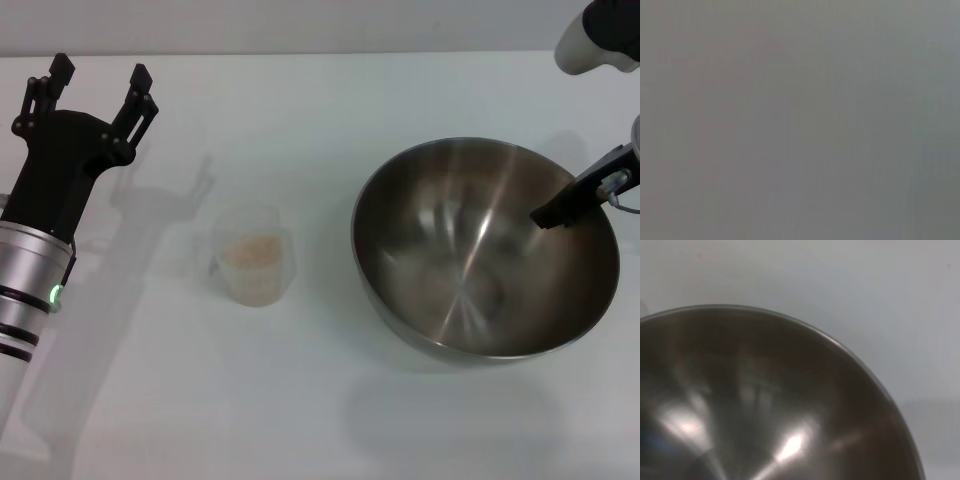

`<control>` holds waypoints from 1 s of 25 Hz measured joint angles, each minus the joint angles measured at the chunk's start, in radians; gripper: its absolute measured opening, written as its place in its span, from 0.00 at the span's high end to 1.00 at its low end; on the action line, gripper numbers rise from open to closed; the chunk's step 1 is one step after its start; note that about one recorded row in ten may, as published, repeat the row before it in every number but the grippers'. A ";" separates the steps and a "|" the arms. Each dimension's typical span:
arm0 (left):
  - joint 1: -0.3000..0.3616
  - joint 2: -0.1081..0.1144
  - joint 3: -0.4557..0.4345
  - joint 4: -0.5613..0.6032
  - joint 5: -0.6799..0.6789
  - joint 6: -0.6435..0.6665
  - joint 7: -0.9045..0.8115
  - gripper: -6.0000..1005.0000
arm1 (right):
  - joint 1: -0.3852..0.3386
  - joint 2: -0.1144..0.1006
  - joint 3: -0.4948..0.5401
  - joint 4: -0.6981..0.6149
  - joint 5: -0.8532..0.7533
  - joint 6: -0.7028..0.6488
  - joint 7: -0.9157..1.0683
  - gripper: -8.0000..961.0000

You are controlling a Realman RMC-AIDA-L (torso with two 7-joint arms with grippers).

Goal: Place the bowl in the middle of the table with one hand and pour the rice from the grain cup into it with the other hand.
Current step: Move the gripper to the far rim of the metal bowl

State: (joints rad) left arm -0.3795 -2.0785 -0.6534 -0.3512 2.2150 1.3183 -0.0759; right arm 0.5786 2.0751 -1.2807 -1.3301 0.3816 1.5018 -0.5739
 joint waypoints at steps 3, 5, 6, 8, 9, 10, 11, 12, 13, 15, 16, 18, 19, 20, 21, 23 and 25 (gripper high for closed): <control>0.000 0.000 0.000 0.000 0.000 0.000 0.001 0.17 | 0.001 -0.001 0.002 -0.005 -0.001 -0.001 0.000 0.62; -0.001 0.000 0.000 0.000 0.000 -0.001 0.002 0.17 | 0.002 -0.001 0.002 -0.006 -0.002 -0.002 0.000 0.67; -0.001 0.000 0.000 0.000 0.000 -0.001 0.002 0.17 | 0.003 -0.001 0.002 -0.007 -0.002 -0.001 0.000 0.70; -0.001 0.000 0.000 0.000 0.000 -0.001 0.001 0.17 | 0.006 -0.001 0.004 -0.009 -0.002 -0.001 0.000 0.78; -0.001 0.000 0.000 0.000 0.000 -0.001 0.001 0.17 | 0.006 -0.001 0.007 -0.012 -0.002 -0.001 0.000 0.82; -0.001 0.000 0.000 0.000 0.000 -0.001 0.001 0.17 | 0.004 -0.001 0.013 -0.022 -0.002 -0.002 0.000 0.85; 0.000 0.000 0.000 0.000 0.000 -0.001 0.000 0.17 | 0.002 -0.001 0.018 -0.030 -0.002 -0.003 0.000 0.89; 0.002 0.000 0.000 0.000 0.000 0.000 0.000 0.17 | -0.004 -0.001 0.040 -0.053 0.000 -0.007 0.000 0.90; 0.002 0.000 0.000 0.000 0.000 0.001 0.000 0.17 | -0.004 -0.001 0.040 -0.053 0.000 -0.007 0.000 0.90; 0.003 0.000 0.000 0.000 0.000 0.001 0.000 0.17 | -0.004 -0.001 0.061 -0.060 0.004 -0.009 0.000 0.92; 0.003 0.000 0.000 0.000 0.000 0.001 0.000 0.17 | -0.002 -0.001 0.073 -0.064 0.005 -0.011 0.000 0.92; 0.005 0.000 0.000 0.000 0.000 0.004 0.000 0.17 | -0.001 -0.001 0.086 -0.077 0.013 -0.017 0.000 0.95; 0.007 0.000 0.000 0.000 0.000 0.005 0.000 0.17 | -0.006 -0.001 0.088 -0.096 0.034 -0.021 0.000 0.96; 0.007 0.000 0.000 0.000 0.000 0.005 0.000 0.17 | -0.009 -0.001 0.088 -0.109 0.051 -0.021 0.000 0.97; 0.007 0.000 0.000 0.000 0.000 0.005 0.000 0.17 | -0.009 -0.001 0.088 -0.109 0.051 -0.021 0.000 0.97; 0.010 0.000 0.000 0.000 0.000 0.006 -0.001 0.17 | -0.019 -0.001 0.091 -0.144 0.100 -0.021 -0.007 0.96; 0.010 0.000 0.000 0.000 0.000 0.006 -0.001 0.17 | -0.026 -0.001 0.096 -0.165 0.128 -0.018 -0.013 0.96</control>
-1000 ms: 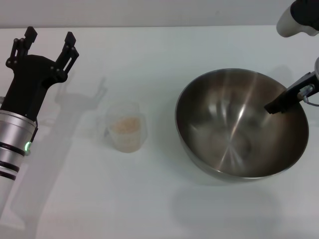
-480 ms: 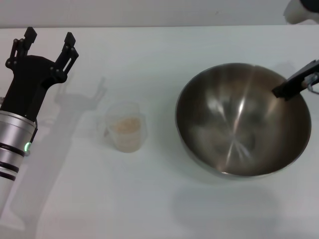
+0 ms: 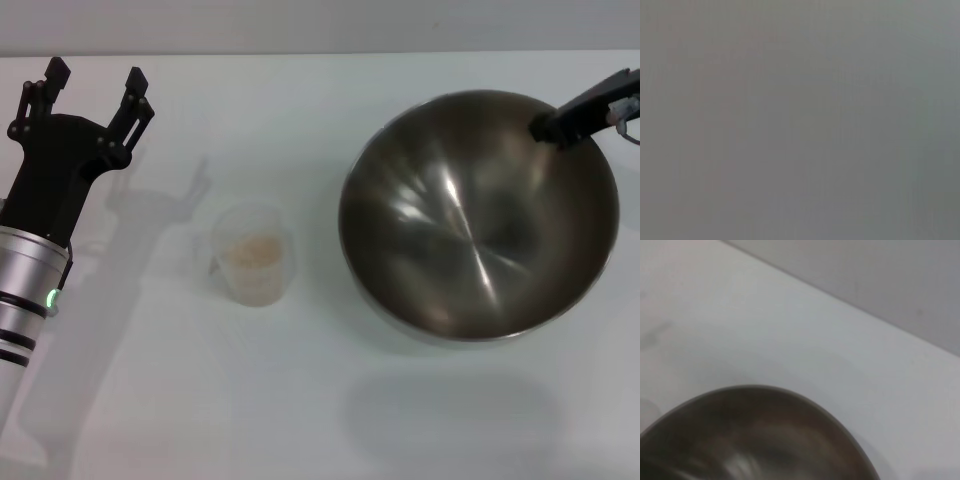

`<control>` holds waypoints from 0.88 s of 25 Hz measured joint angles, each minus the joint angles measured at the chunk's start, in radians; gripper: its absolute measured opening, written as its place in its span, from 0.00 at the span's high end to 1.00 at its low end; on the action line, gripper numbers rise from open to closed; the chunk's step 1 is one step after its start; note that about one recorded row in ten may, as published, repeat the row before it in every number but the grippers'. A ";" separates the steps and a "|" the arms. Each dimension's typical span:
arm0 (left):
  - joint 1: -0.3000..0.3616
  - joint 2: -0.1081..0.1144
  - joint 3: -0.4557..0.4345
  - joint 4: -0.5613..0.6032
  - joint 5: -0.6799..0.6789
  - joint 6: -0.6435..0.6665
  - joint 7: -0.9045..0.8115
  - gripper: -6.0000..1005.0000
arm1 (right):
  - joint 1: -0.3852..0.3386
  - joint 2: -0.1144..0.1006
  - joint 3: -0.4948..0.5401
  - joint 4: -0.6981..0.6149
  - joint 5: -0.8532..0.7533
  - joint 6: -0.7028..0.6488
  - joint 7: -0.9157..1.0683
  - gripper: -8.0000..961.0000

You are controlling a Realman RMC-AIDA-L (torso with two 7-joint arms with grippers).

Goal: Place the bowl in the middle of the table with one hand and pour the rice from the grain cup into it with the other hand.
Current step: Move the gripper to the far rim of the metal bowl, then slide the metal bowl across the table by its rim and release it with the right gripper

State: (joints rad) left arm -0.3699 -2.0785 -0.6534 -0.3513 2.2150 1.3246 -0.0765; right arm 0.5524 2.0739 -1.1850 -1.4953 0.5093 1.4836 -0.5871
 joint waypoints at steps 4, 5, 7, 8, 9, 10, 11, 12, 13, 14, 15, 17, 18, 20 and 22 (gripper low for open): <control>0.000 0.000 0.000 0.000 0.000 0.000 0.000 0.17 | -0.014 0.000 0.002 -0.027 0.063 0.002 -0.011 0.96; 0.000 0.000 0.001 0.000 0.000 0.001 0.000 0.17 | -0.017 0.000 0.002 -0.030 0.077 0.002 -0.014 0.96; 0.000 0.000 0.002 0.000 0.000 0.001 0.000 0.17 | -0.021 -0.001 0.003 -0.031 0.103 0.003 -0.022 0.96; 0.000 0.000 0.004 0.000 0.000 0.001 0.000 0.17 | -0.021 -0.001 0.003 -0.031 0.103 0.003 -0.022 0.96; 0.000 0.000 0.004 0.000 0.000 0.001 0.000 0.17 | -0.022 -0.001 0.004 -0.029 0.114 0.003 -0.027 0.96; 0.000 0.000 0.004 0.000 0.000 0.001 0.000 0.17 | -0.022 -0.001 0.005 -0.026 0.122 0.003 -0.032 0.96; 0.000 0.000 0.004 0.000 0.000 0.001 0.000 0.18 | -0.023 0.000 0.005 -0.021 0.130 0.002 -0.035 0.96; 0.000 0.000 0.004 0.000 0.000 0.001 0.000 0.18 | -0.023 0.001 0.002 -0.004 0.144 -0.003 -0.038 0.96; 0.000 0.000 0.005 0.000 0.001 0.001 0.000 0.18 | -0.023 0.001 0.002 -0.004 0.144 -0.003 -0.038 0.96; 0.000 0.000 0.005 0.000 0.002 0.001 0.000 0.18 | -0.023 0.002 0.000 0.005 0.149 -0.004 -0.038 0.96; 0.000 0.000 0.005 0.000 0.002 0.001 0.000 0.18 | -0.021 0.002 -0.002 0.017 0.157 -0.008 -0.039 0.96; 0.001 0.000 0.006 0.000 0.003 0.001 0.000 0.18 | -0.013 0.002 -0.007 0.062 0.174 -0.020 -0.039 0.95; 0.001 0.000 0.006 0.000 0.003 0.001 0.000 0.18 | -0.013 0.002 -0.007 0.062 0.174 -0.020 -0.039 0.95; 0.001 0.000 0.006 0.000 0.003 0.001 0.000 0.18 | -0.009 0.002 -0.011 0.086 0.178 -0.035 -0.039 0.95; 0.001 0.000 0.006 0.000 0.003 0.001 0.000 0.18 | 0.002 0.003 -0.021 0.120 0.183 -0.052 -0.039 0.95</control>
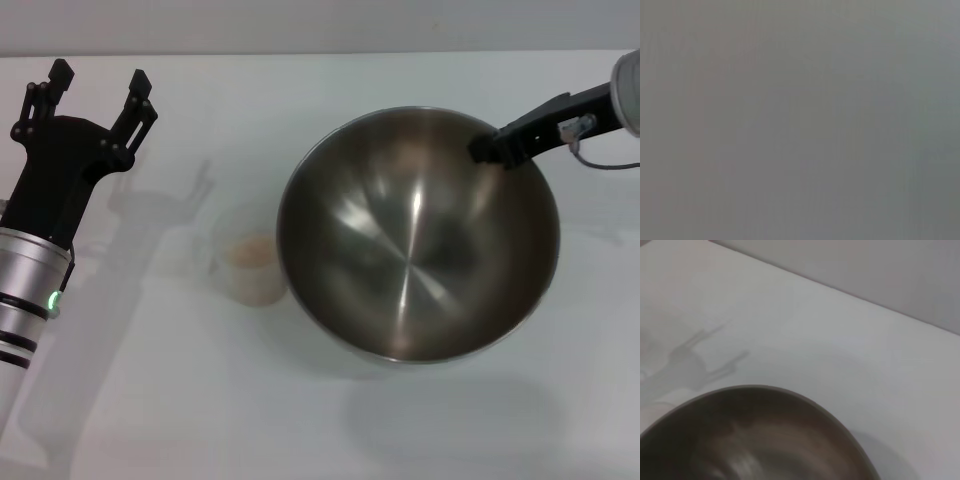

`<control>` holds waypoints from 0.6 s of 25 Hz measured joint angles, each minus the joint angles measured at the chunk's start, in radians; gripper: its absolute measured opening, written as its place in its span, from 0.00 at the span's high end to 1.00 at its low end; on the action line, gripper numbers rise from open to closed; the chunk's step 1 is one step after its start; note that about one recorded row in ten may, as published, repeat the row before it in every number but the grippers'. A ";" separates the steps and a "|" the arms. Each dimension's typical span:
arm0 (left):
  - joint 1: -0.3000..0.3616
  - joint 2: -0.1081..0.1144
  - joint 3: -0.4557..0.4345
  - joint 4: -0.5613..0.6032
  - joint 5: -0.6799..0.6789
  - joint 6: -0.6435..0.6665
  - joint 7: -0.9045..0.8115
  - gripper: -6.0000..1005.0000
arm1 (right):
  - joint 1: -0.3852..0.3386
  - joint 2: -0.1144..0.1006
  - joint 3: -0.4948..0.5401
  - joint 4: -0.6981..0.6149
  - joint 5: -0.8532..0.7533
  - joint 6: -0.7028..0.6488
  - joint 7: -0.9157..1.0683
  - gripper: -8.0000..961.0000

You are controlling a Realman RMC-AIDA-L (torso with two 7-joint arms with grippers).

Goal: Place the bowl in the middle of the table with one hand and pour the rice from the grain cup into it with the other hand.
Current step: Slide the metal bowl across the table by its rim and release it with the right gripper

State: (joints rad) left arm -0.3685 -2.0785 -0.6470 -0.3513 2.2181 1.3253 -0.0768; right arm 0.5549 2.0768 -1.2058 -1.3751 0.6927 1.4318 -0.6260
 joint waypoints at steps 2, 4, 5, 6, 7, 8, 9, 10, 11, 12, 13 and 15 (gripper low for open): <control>0.000 0.000 0.000 0.000 0.000 0.000 0.000 0.18 | 0.006 0.000 -0.002 0.013 0.001 -0.002 0.000 0.95; 0.000 0.000 0.000 0.000 0.000 0.000 0.000 0.18 | 0.017 0.000 -0.003 0.040 0.002 -0.005 0.000 0.95; 0.000 0.000 0.001 0.000 0.001 0.000 0.000 0.18 | 0.021 0.000 -0.003 0.057 0.002 -0.009 0.000 0.95; 0.000 0.000 0.001 0.000 0.001 0.000 0.000 0.18 | 0.023 0.000 -0.003 0.065 0.002 -0.013 -0.001 0.95; 0.000 0.000 0.001 0.000 0.001 0.000 0.000 0.18 | 0.025 0.000 -0.003 0.076 0.002 -0.017 -0.004 0.95; 0.000 0.000 0.001 0.000 0.001 0.000 0.000 0.18 | 0.027 0.000 -0.003 0.083 0.002 -0.023 -0.007 0.95; -0.001 0.000 0.001 0.000 0.001 0.000 0.000 0.18 | 0.029 0.001 -0.003 0.091 0.003 -0.026 -0.011 0.95; -0.001 0.000 0.001 0.000 0.001 0.000 0.000 0.18 | 0.037 0.001 -0.003 0.108 0.003 -0.029 -0.013 0.95; -0.001 0.000 0.001 0.000 0.001 0.000 0.000 0.18 | 0.037 0.001 -0.003 0.108 0.003 -0.029 -0.013 0.95; -0.001 0.000 0.001 -0.001 0.001 0.000 0.000 0.18 | 0.042 0.001 -0.003 0.117 0.003 -0.029 -0.013 0.94; -0.001 0.000 0.001 -0.001 0.001 0.000 0.000 0.18 | 0.049 0.001 -0.003 0.130 0.003 -0.029 -0.013 0.94; -0.001 0.000 0.001 -0.002 0.001 0.000 0.000 0.18 | 0.061 0.000 -0.003 0.152 -0.002 -0.030 -0.011 0.94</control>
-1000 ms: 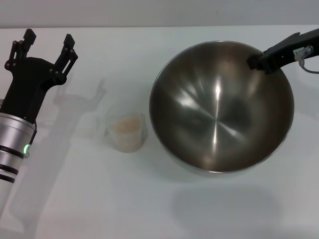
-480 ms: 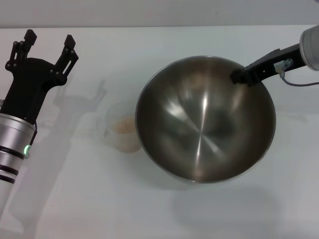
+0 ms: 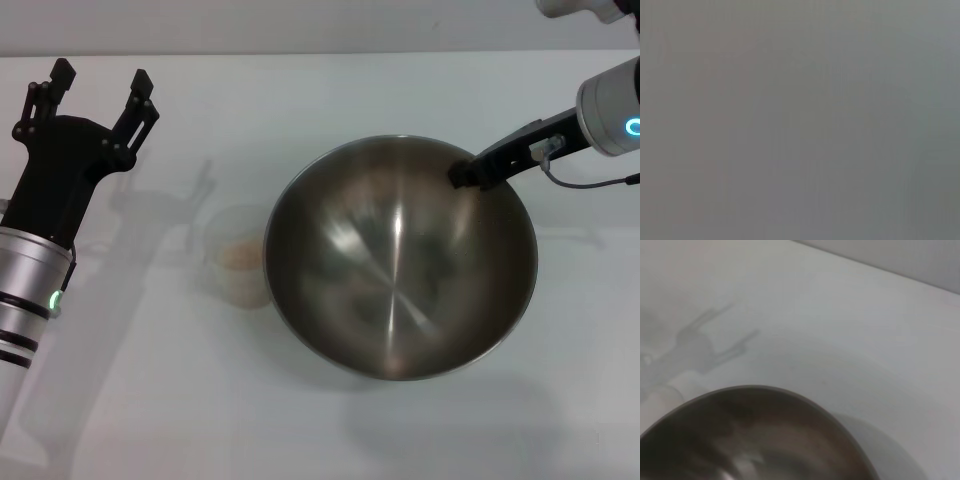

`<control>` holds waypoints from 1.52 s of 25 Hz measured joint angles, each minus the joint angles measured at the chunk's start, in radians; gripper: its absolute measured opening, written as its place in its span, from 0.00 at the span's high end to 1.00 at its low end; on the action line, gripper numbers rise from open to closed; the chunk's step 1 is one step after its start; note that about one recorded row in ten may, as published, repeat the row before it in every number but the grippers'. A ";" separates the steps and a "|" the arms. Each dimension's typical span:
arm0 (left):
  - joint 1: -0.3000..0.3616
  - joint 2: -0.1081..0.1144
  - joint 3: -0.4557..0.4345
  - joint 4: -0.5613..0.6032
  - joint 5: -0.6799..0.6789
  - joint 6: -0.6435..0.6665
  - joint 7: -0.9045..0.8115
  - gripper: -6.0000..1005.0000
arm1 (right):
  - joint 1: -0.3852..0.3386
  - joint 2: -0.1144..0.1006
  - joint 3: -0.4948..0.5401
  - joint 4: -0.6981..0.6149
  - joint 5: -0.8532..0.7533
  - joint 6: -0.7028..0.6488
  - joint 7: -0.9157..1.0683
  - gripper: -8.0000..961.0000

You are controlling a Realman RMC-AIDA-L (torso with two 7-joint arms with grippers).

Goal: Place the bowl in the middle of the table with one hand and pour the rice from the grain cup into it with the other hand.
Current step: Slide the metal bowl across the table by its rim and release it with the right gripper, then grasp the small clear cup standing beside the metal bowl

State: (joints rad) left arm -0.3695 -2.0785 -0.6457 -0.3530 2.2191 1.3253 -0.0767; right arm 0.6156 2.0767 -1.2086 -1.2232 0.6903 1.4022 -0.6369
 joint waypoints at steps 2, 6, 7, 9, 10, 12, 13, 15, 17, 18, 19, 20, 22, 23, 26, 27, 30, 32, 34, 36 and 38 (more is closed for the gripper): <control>0.000 0.000 0.000 -0.002 0.000 0.000 0.000 0.18 | 0.010 -0.002 0.000 0.015 -0.006 0.001 0.004 0.94; 0.000 0.000 0.000 -0.003 0.001 0.000 0.000 0.18 | 0.016 -0.003 0.000 0.022 -0.039 0.006 0.016 0.94; 0.000 0.000 0.000 -0.003 0.002 0.000 0.000 0.18 | 0.016 -0.002 0.000 0.022 -0.047 0.006 0.018 0.94; 0.000 0.000 0.000 -0.004 0.002 0.000 0.000 0.18 | 0.016 -0.001 0.000 0.024 -0.055 0.004 0.021 0.94; 0.001 0.000 0.001 -0.004 0.002 0.000 0.000 0.18 | 0.016 -0.001 0.000 0.026 -0.056 0.001 0.021 0.94; 0.001 0.000 0.001 -0.004 0.003 0.000 0.000 0.18 | 0.016 -0.001 0.000 0.026 -0.057 0.001 0.021 0.94; 0.001 0.000 0.002 -0.005 0.003 0.000 0.000 0.18 | 0.016 -0.001 0.000 0.025 -0.057 0.001 0.021 0.94; 0.002 0.000 0.002 -0.005 0.004 0.000 0.000 0.18 | 0.016 -0.001 0.000 0.020 -0.057 0.001 0.021 0.87; 0.003 0.000 0.002 -0.006 0.004 0.000 0.000 0.18 | 0.016 -0.001 0.000 0.017 -0.057 0.001 0.021 0.81; 0.004 0.000 0.002 -0.007 0.004 0.000 0.000 0.18 | 0.015 -0.001 0.000 0.012 -0.057 0.001 0.021 0.78; 0.004 0.000 0.002 -0.007 0.004 0.000 0.000 0.18 | 0.013 -0.001 0.000 0.004 -0.057 0.002 0.021 0.75; 0.007 0.000 0.002 -0.008 0.004 0.000 0.000 0.18 | 0.007 -0.001 0.000 -0.025 -0.058 0.002 0.020 0.73; 0.010 0.000 0.002 -0.008 0.004 0.001 0.000 0.19 | 0.002 -0.001 0.000 -0.043 -0.057 0.001 0.018 0.69; 0.012 0.000 0.002 -0.008 0.004 0.002 0.000 0.19 | -0.007 0.000 0.000 -0.087 -0.049 0.001 0.012 0.67; 0.018 0.000 0.002 -0.008 0.004 0.007 0.000 0.19 | -0.011 0.000 0.000 -0.123 -0.038 -0.003 0.004 0.62; 0.020 0.000 0.001 -0.008 0.004 0.010 0.000 0.19 | -0.011 0.000 0.000 -0.142 -0.035 -0.009 0.000 0.60; 0.025 0.000 0.001 -0.007 0.004 0.019 0.000 0.19 | -0.012 0.001 -0.013 -0.210 -0.021 -0.057 -0.024 0.54; 0.028 0.000 0.001 -0.007 0.003 0.024 0.000 0.19 | -0.015 0.002 -0.023 -0.226 -0.019 -0.076 -0.031 0.54; 0.033 0.000 0.001 -0.006 0.003 0.034 0.000 0.19 | -0.028 0.002 -0.051 -0.256 -0.022 -0.135 -0.045 0.54; 0.034 0.000 0.001 -0.006 0.003 0.037 0.000 0.19 | -0.059 0.002 -0.098 -0.289 -0.031 -0.230 -0.073 0.54; 0.035 0.000 0.001 -0.005 0.003 0.037 0.000 0.19 | -0.129 0.002 -0.198 -0.334 -0.057 -0.430 -0.115 0.54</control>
State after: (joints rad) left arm -0.3341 -2.0785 -0.6443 -0.3577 2.2220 1.3622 -0.0767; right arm 0.4863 2.0785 -1.4071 -1.5575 0.6331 0.9726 -0.7519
